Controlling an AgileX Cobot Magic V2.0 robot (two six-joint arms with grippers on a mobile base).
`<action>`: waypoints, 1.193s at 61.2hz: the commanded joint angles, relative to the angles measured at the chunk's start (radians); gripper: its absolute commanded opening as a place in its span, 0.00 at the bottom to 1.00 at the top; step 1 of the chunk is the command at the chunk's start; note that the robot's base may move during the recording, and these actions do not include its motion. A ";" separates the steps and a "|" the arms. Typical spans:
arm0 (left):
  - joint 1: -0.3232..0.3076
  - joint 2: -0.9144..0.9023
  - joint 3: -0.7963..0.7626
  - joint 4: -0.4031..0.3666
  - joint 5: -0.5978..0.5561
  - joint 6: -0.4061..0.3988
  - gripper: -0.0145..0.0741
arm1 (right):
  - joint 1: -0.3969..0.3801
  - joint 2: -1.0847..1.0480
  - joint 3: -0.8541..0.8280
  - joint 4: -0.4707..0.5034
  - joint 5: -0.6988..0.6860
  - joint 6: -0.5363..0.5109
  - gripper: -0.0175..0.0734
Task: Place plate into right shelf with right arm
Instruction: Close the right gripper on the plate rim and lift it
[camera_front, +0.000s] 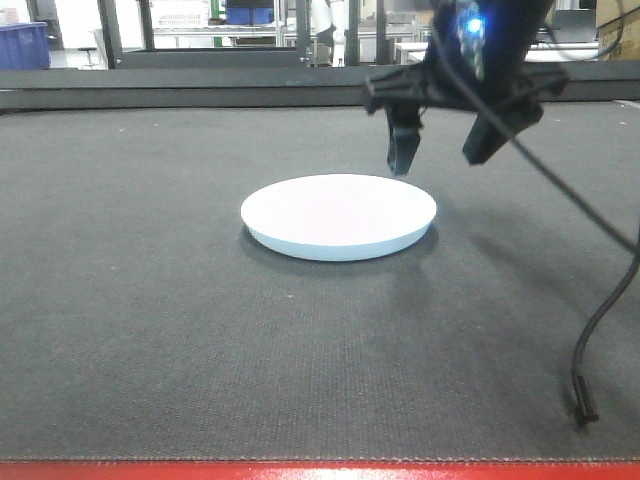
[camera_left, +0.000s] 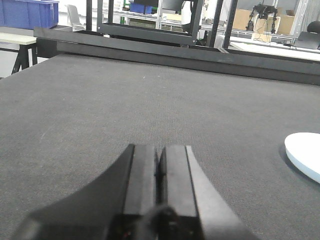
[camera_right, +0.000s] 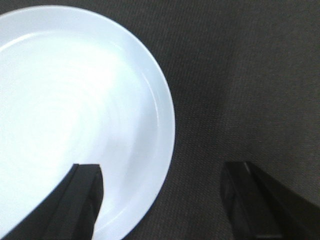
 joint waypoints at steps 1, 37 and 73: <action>0.001 -0.011 -0.001 0.000 -0.089 -0.006 0.11 | 0.000 -0.027 -0.037 -0.025 -0.078 0.002 0.83; 0.001 -0.011 -0.001 0.000 -0.089 -0.006 0.11 | 0.001 0.069 -0.038 -0.041 -0.163 0.001 0.62; 0.001 -0.011 -0.001 0.000 -0.089 -0.006 0.11 | 0.001 -0.027 -0.037 -0.065 -0.145 0.001 0.25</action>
